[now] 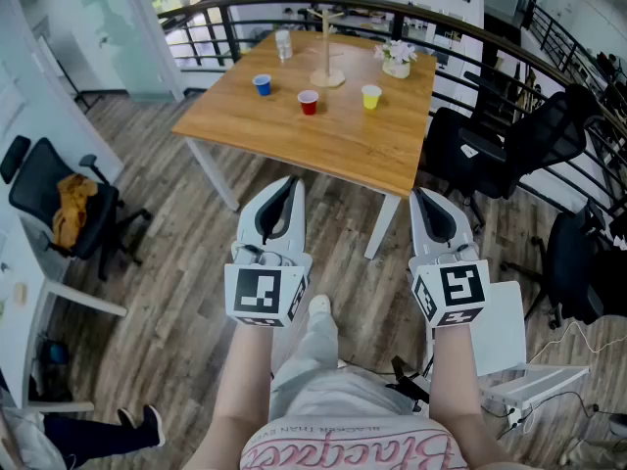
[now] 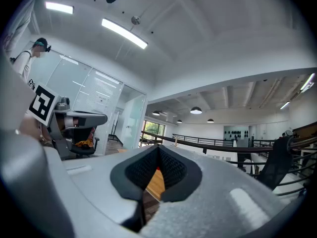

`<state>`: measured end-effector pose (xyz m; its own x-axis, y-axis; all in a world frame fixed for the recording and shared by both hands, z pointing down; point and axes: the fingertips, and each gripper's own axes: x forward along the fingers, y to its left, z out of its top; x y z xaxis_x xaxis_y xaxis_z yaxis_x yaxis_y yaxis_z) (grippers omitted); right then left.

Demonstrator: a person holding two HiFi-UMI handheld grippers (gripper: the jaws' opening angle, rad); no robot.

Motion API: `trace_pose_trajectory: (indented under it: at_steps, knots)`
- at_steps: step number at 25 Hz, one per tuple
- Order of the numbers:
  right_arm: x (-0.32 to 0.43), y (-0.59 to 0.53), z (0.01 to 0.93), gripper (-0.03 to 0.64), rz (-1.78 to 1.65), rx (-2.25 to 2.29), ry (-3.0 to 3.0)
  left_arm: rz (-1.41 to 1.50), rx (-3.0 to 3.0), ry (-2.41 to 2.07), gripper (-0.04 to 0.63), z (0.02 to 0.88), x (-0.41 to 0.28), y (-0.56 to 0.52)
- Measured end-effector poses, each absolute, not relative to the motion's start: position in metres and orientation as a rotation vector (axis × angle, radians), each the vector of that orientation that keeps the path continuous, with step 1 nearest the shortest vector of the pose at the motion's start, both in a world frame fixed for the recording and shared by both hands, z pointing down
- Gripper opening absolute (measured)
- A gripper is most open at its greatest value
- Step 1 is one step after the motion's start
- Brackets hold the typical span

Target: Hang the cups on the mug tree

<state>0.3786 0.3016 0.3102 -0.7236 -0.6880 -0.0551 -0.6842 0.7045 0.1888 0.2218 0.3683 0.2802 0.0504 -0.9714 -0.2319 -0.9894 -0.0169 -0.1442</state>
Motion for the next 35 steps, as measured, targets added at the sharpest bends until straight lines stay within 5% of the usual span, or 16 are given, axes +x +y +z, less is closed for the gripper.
trace_pose_trajectory:
  at_steps: [13, 35]
  knots:
    - [0.360, 0.265, 0.320, 0.002, -0.312, 1.129, -2.874, 0.111, -2.088, 2.028, 0.011, 0.295, 0.201, 0.327]
    - [0.212, 0.077, 0.316, 0.002, -0.285, 1.073, -2.843, 0.142, -2.016, 2.153, 0.011, 0.291, 0.043, 0.155]
